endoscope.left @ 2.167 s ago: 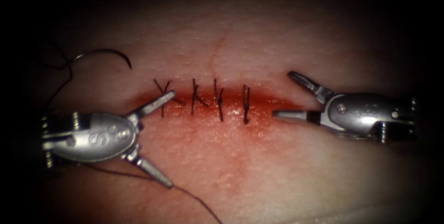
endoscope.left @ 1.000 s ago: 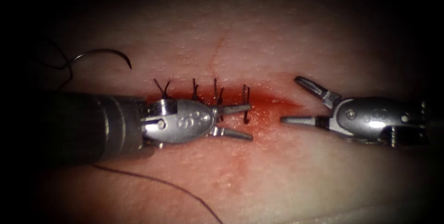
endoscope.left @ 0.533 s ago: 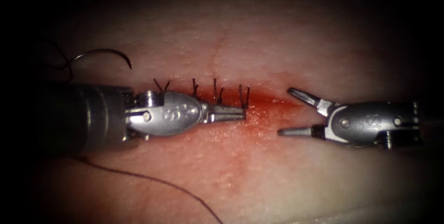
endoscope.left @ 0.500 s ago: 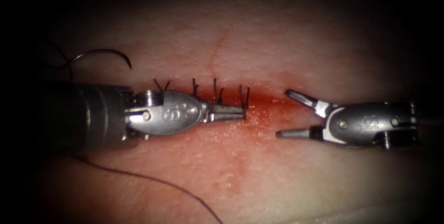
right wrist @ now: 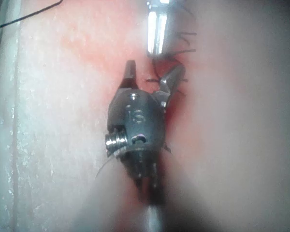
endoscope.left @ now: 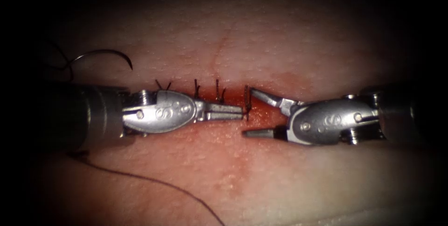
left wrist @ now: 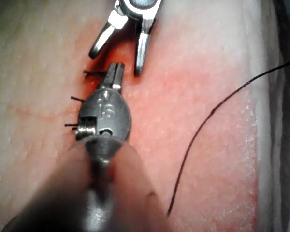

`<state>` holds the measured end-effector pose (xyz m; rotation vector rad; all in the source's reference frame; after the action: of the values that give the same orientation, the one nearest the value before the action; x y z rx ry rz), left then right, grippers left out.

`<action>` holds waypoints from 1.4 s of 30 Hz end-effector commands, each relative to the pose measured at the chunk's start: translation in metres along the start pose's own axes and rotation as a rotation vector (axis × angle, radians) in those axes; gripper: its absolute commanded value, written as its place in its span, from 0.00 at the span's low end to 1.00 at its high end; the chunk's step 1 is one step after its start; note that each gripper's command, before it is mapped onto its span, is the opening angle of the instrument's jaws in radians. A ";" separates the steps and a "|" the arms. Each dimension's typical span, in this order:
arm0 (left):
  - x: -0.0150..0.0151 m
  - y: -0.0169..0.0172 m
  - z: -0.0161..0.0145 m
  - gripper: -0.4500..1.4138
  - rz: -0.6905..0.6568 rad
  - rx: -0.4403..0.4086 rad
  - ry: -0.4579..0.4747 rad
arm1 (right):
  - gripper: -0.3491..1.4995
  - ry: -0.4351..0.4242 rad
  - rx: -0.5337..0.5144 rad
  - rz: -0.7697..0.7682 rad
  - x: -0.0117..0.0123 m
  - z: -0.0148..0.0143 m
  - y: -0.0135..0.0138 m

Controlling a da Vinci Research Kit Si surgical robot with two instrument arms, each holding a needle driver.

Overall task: Wound Closure
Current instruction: With the right cutter, cut the suture.

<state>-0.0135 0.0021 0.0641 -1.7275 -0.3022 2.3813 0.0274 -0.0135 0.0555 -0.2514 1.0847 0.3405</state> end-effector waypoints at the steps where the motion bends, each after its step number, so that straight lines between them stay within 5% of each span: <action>1: -0.0002 -0.0002 0.0006 0.00 0.001 0.001 0.004 | 0.86 0.003 -0.001 -0.006 0.0000 0.0012 -0.0005; 38: 0.0007 0.0010 0.0002 0.00 -0.014 -0.027 0.027 | 0.86 0.110 -0.033 -0.133 0.0012 0.0064 -0.0015; 42: 0.0008 0.0008 0.0002 0.00 -0.015 -0.029 0.028 | 0.69 0.114 -0.034 -0.149 0.0010 0.0065 -0.0019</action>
<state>-0.0135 0.0014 0.0626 -1.7616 -0.3470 2.3508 0.0332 -0.0127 0.0570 -0.3856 1.1655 0.2155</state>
